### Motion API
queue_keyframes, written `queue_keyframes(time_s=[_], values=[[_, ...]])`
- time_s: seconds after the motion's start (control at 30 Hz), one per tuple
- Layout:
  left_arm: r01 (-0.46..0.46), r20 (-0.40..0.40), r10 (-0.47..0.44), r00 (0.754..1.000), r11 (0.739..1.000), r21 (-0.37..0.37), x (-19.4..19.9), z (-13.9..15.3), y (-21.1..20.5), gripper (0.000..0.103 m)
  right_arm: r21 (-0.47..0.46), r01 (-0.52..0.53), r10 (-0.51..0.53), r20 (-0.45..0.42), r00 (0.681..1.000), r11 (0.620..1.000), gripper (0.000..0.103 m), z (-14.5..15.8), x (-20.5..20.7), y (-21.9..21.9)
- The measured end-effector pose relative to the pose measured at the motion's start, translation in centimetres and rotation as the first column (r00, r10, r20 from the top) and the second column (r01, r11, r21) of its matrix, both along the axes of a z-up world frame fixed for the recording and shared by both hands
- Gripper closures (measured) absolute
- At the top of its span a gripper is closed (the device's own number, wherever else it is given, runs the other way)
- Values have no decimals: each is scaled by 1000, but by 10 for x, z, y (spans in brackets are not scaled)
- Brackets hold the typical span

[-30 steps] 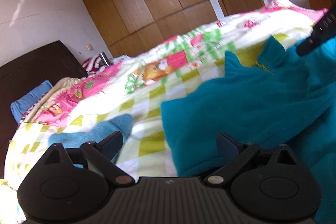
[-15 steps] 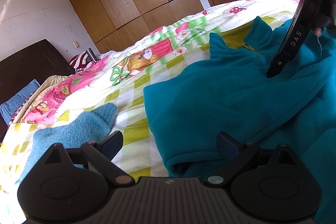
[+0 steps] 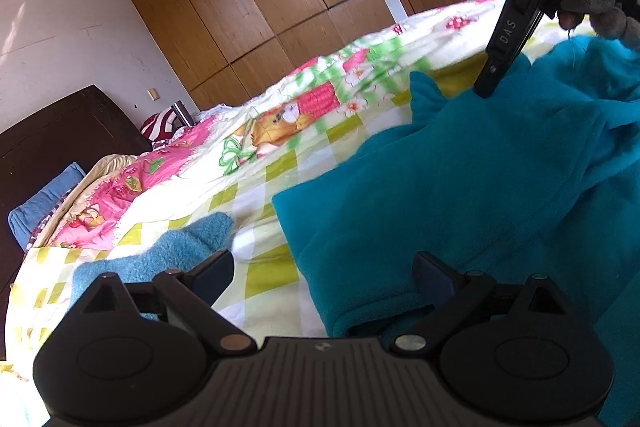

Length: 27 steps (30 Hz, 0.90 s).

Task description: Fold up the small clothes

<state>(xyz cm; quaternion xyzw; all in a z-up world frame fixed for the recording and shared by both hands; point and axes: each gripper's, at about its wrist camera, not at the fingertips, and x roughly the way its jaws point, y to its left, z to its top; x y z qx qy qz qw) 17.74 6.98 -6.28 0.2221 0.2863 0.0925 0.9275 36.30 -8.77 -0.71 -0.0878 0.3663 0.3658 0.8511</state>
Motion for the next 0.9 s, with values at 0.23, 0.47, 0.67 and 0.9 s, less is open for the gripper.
queue_keyframes(time_s=[0.23,0.47,0.67,0.9], values=[[20,-27,-20,999,1000,2,-10,-1,6,0,33,239,-239,2,971,970,90,-5,-18,-63],[52,24,-52,998,999,16,-14,15,-12,0,99,581,-582,-18,813,808,90,-7,-69,-180],[72,36,-73,997,997,29,-3,22,-35,0,160,565,-553,-115,825,810,81,-26,-62,-197],[81,32,-82,996,996,35,7,22,-47,0,166,485,-436,-263,861,859,55,-48,-29,-181]])
